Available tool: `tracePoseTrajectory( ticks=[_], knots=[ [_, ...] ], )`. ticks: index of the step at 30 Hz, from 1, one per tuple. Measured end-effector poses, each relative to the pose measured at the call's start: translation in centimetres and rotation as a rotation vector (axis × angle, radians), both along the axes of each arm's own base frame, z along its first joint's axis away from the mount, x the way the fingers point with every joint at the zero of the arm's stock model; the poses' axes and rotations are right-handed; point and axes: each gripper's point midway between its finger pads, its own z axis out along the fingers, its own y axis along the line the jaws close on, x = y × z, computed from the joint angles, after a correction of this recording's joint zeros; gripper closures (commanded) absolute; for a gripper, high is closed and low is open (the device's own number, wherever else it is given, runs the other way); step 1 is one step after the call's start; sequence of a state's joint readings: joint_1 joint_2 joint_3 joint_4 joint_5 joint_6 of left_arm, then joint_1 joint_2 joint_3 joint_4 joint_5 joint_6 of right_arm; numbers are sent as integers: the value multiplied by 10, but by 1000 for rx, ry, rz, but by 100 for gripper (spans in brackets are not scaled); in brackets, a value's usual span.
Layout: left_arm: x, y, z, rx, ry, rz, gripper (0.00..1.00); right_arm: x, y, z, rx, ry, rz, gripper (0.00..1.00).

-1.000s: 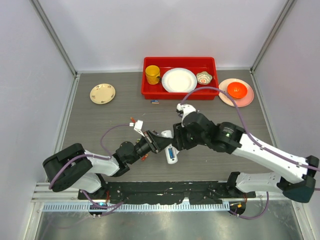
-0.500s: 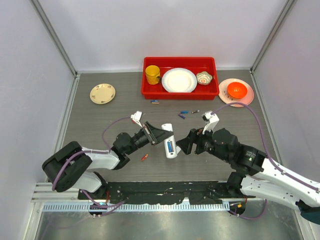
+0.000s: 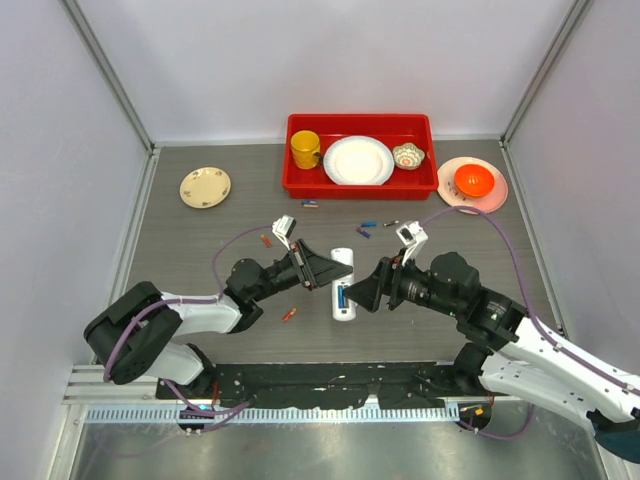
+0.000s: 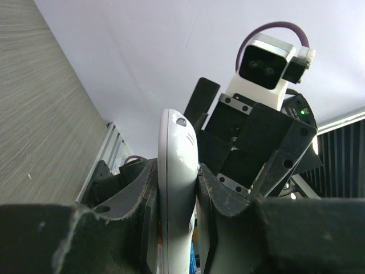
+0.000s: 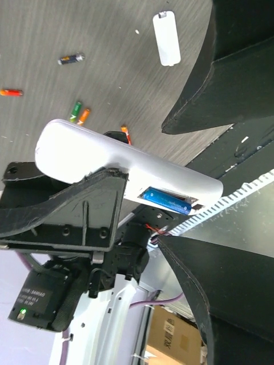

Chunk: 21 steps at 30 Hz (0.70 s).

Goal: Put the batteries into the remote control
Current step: Adjust the battery in the remote control.

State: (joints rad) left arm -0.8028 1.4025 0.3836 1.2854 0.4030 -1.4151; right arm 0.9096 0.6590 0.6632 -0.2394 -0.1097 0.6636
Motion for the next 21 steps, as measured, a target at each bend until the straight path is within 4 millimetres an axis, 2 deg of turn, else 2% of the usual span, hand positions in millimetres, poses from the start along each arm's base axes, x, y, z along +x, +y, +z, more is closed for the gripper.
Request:
tracePoseTrajectory(
  ticks=[7,14,21],
  knots=[
    [-2,0,1,0,-4,-9,100,-10,8,-21,-10,85,86,25],
    [-2,0,3,-3,-8,-12,100,-17,15,-27,4,126,143,28],
    [-3,0,4,-5,-12,-16,100,-14,17,-24,40,136,145,32]
  ],
)
